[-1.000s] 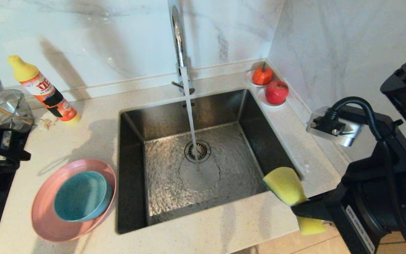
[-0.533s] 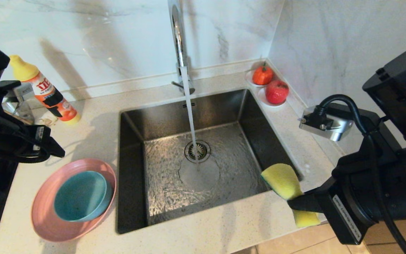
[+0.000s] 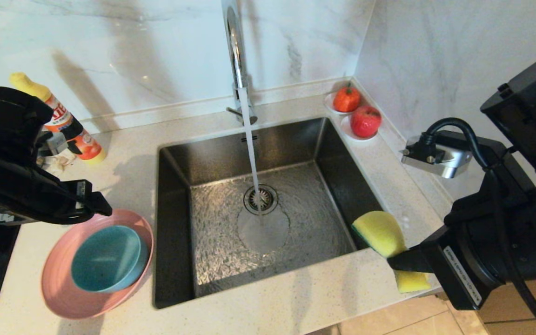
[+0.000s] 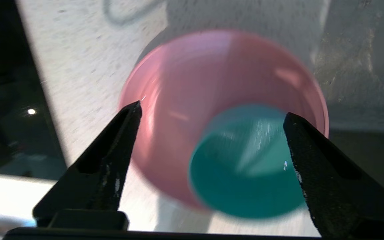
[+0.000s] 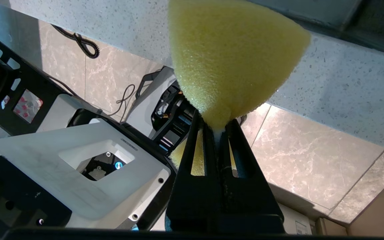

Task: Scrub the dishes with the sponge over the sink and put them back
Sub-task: Pick up a bowl and the sponge

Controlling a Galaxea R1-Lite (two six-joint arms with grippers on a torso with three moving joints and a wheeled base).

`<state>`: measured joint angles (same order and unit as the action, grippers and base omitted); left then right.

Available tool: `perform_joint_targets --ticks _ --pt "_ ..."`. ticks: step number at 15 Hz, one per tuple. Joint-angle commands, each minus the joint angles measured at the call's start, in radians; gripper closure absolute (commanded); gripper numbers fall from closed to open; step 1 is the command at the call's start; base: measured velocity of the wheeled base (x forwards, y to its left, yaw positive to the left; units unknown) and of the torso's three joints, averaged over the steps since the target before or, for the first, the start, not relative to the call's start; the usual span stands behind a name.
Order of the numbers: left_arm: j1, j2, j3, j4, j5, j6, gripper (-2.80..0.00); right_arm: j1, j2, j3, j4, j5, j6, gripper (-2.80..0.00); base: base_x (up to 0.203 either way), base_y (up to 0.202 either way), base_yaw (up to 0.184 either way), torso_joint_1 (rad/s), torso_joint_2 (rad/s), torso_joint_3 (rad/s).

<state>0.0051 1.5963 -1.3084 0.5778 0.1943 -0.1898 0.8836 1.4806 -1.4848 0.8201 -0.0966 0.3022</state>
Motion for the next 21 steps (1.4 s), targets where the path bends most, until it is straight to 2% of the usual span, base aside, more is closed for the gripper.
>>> perform_joint_targets --ticks 1,6,10,13,17,21 --pt "0.021 0.026 0.037 -0.031 -0.002 -0.004 -2.8 -0.003 0.003 -0.003 0.005 0.0 0.002 0.0 0.0 0.0 0.0 0.0 0.0 0.0" --pt "0.079 0.053 0.023 -0.035 -0.078 -0.014 -2.8 -0.009 0.009 0.0 0.005 0.0 0.002 0.0 0.0 0.0 0.0 0.0 0.0 0.0" --pt "0.095 0.066 0.004 -0.084 -0.083 -0.052 -2.8 -0.012 0.006 0.001 0.005 0.0 0.003 0.0 0.0 0.0 0.0 0.0 0.0 0.0" --pt "0.107 0.085 0.004 -0.092 -0.089 -0.051 -2.8 -0.012 0.007 0.008 0.005 0.001 0.003 0.0 0.0 0.0 0.0 0.0 0.0 0.0" --pt "0.16 0.085 -0.025 -0.083 -0.119 -0.04 -2.8 -0.014 0.012 0.006 0.005 0.0 0.003 0.0 0.0 0.0 0.0 0.0 0.0 0.0" --pt "0.161 0.085 -0.015 -0.083 -0.12 -0.028 -2.8 -0.014 0.023 0.0 0.005 0.003 0.005 0.0 0.0 0.0 0.0 0.0 0.0 0.0"
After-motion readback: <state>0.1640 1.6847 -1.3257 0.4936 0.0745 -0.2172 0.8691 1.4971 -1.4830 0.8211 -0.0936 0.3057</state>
